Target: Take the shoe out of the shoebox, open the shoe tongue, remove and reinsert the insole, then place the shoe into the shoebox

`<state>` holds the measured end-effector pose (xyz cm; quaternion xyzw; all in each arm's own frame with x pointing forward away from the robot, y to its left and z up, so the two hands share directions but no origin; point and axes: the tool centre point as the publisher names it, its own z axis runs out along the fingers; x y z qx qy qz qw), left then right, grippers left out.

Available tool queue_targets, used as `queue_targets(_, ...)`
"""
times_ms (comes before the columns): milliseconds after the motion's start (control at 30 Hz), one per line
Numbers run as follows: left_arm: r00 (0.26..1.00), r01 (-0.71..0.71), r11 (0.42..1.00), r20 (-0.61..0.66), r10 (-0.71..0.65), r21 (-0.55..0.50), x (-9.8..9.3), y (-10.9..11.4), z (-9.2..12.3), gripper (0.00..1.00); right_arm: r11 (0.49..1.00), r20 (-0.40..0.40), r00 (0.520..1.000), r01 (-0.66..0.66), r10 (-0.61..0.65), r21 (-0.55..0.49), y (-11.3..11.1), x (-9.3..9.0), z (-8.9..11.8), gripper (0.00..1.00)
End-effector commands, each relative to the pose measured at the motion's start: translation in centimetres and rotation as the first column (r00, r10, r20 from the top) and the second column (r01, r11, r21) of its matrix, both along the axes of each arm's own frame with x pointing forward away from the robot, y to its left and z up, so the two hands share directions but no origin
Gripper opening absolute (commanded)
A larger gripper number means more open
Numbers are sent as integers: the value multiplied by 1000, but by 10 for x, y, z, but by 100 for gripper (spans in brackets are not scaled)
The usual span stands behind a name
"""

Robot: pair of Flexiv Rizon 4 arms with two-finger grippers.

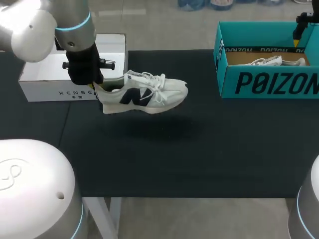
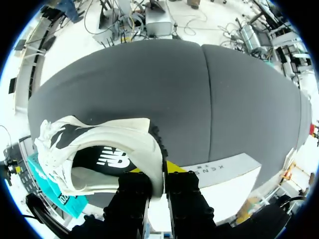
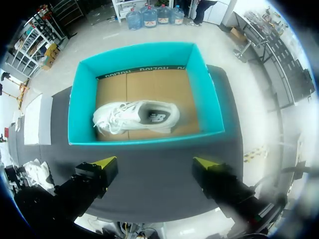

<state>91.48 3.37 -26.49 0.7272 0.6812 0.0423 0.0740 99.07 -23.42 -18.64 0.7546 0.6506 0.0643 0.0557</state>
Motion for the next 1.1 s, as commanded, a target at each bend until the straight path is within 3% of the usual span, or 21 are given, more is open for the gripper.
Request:
queue_targets(33,993,11,1000,120,-12,3,-21,-22,-12,0,1000,1,1000,1,-1,-1,0,-1,0,100)
queue_targets(400,991,61,997,118,-66,45,-54,-84,-42,0,1000,1,1000,1,-1,-1,0,-1,0,100)
queue_targets(700,995,66,995,73,-71,72,-80,-108,-62,0,1000,1,1000,1,-1,-1,0,-1,0,100)
queue_targets(1100,996,34,994,76,-42,108,-82,-126,-84,0,1000,1,1000,1,-1,-1,0,-1,0,100)
